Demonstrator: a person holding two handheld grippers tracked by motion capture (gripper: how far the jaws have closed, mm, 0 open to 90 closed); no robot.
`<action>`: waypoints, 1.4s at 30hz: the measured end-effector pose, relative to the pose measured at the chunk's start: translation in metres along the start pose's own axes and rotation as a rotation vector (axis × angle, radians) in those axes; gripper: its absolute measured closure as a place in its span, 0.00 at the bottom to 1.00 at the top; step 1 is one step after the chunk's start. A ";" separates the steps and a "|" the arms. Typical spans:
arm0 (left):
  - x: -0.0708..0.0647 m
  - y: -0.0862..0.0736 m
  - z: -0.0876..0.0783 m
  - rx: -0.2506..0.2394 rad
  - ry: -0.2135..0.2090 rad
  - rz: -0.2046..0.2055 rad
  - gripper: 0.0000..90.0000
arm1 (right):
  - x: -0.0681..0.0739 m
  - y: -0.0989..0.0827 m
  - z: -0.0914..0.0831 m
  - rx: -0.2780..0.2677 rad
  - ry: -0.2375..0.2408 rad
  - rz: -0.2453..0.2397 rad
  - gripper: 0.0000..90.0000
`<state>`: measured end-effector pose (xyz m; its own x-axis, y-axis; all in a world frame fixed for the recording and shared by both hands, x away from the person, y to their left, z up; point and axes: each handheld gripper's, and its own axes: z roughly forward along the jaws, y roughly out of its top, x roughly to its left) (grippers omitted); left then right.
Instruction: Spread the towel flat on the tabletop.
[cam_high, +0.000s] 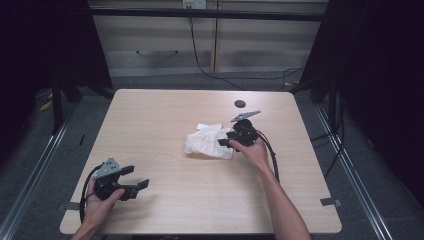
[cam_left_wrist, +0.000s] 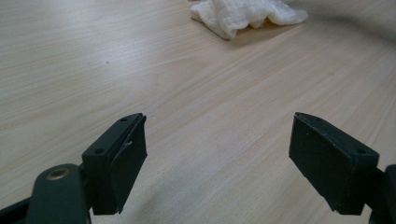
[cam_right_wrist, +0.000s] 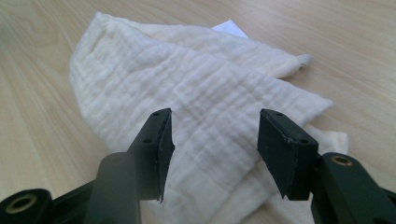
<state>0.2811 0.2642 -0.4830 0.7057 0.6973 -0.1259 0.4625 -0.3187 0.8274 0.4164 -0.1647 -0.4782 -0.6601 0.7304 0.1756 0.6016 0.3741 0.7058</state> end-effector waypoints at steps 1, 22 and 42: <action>0.000 0.000 0.000 -0.001 -0.002 -0.001 0.21 | 0.000 -0.002 0.004 0.004 -0.006 0.008 0.47; 0.001 0.000 -0.001 -0.003 0.008 -0.005 0.21 | 0.010 -0.019 0.013 0.088 -0.042 -0.006 0.96; 0.001 0.000 0.001 0.013 0.008 -0.002 0.21 | 0.043 -0.048 -0.007 0.076 0.035 -0.068 0.96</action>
<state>0.2822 0.2638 -0.4840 0.7008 0.7027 -0.1228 0.4706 -0.3260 0.8199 0.3563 -0.1553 -0.4996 -0.7152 0.6817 0.1540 0.5864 0.4655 0.6629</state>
